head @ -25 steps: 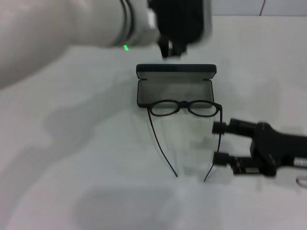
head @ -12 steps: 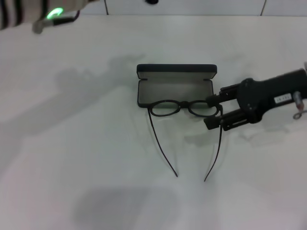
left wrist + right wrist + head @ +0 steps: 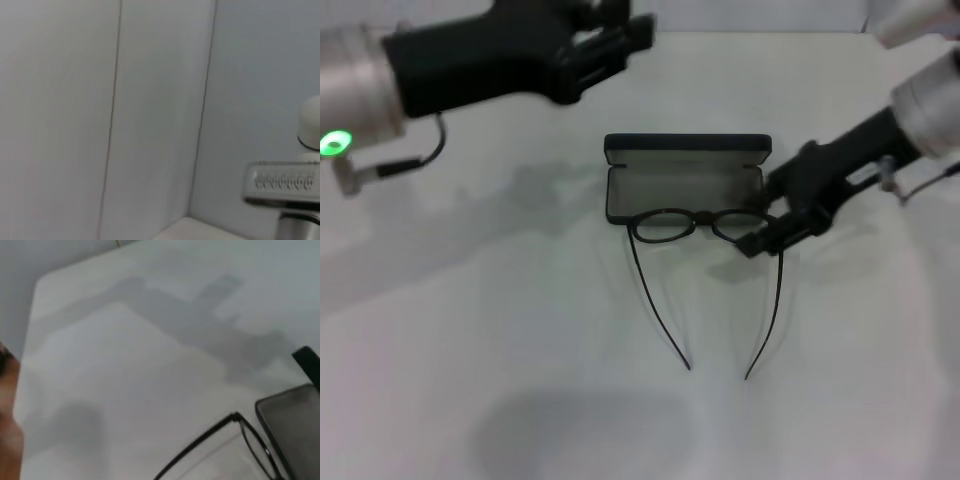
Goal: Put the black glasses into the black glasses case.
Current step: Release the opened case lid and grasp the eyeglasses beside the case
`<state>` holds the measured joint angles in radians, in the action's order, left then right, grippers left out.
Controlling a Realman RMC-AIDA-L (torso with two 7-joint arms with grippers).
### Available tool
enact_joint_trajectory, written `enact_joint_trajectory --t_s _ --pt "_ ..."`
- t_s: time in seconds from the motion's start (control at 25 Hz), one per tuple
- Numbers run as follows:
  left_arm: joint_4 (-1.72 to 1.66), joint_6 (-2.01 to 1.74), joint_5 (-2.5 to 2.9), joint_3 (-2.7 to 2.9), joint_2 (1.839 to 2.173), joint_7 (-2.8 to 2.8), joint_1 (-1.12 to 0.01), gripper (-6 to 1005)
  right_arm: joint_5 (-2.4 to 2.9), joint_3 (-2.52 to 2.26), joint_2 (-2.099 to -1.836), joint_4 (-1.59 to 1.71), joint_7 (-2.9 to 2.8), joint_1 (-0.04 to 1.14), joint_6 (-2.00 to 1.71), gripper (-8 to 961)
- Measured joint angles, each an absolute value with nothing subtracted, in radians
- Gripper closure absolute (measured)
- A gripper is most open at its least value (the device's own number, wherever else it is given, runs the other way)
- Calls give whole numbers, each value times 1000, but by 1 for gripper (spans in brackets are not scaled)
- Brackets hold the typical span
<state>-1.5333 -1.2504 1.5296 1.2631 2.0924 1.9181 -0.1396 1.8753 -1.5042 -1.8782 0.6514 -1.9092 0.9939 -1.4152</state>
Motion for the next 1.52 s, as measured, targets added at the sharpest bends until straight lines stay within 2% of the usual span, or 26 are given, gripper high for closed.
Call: enact_joint_trajectory --t_s 0.04,0.12,0.2,0.32,0.4,0.8,1.2,1.52 --pt "-1486 -1296 1506 1231 2092 1906 -146 696 1912 -1485 -1892 672 -1921 997 -1418 329" --pt "-1401 -1380 1475 1176 2092 1879 -159 696 2033 -1444 -1940 729 -1958 1010 -1427 330" --pt "-1299 -1480 1443 1120 2091 1832 -177 696 2116 -1437 -1970 755 -1985 1025 -1428 330" --pt "-1142 -1632 1408 1049 2090 1712 -202 695 2206 -1436 -2003 751 -2009 1047 -1414 329" --pt "-1045 -1711 1381 1017 2090 1613 -209 695 2234 -1439 -2014 747 -2017 1053 -1399 329" --pt "-823 -1807 1341 929 2078 1463 -197 692 2246 -1479 -2022 734 -2065 1082 -1363 331" --pt "-739 -1830 1355 926 2078 1366 -212 709 2276 -1473 -2012 724 -2092 1156 -1354 333" --pt "-709 -1831 1353 925 2084 1311 -203 722 2276 -1478 -2026 585 -2009 1208 -1248 334"
